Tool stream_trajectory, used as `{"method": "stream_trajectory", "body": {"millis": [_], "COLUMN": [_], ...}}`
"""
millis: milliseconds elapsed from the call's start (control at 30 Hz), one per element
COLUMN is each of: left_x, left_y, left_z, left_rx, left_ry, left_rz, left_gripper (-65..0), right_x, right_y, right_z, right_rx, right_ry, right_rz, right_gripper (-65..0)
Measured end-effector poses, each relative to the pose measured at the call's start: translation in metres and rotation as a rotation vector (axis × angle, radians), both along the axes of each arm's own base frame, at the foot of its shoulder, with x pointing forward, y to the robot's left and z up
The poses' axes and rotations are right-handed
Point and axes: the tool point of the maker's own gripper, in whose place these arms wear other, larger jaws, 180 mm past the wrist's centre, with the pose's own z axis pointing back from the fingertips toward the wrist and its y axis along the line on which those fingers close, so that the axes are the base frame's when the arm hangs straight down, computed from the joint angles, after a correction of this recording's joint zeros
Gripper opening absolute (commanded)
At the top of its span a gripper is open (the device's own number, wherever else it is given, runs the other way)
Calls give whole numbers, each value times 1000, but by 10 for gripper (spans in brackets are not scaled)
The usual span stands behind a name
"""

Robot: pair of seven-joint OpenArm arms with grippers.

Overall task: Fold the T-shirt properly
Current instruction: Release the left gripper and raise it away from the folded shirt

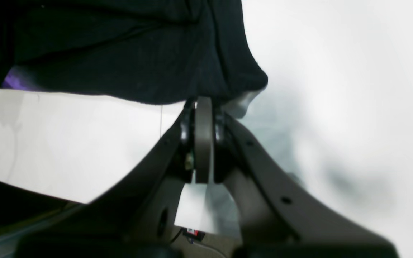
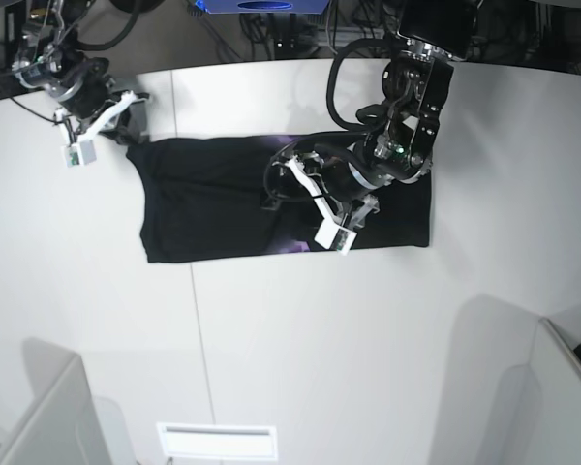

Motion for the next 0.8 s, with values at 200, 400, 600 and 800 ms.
{"method": "stream_trajectory", "body": {"millis": [200, 400, 600, 800], "left_x": [17, -3, -32, -60], "left_y": [56, 176, 278, 323], "left_z": [46, 32, 30, 30], "left_rx": [-3, 147, 300, 363], "left_ry": [-140, -103, -71, -63], "left_rz": [163, 417, 600, 638], "left_gripper": [-263, -650, -650, -650], "right_x": [1, 30, 72, 90], "right_y": [0, 4, 2, -11], "right_z": [1, 27, 49, 39], "right_rx": [0, -41, 21, 200], "right_ry": [-4, -42, 0, 103], "right_rz": [0, 51, 17, -74], "right_gripper": [-650, -650, -570, -146]}}
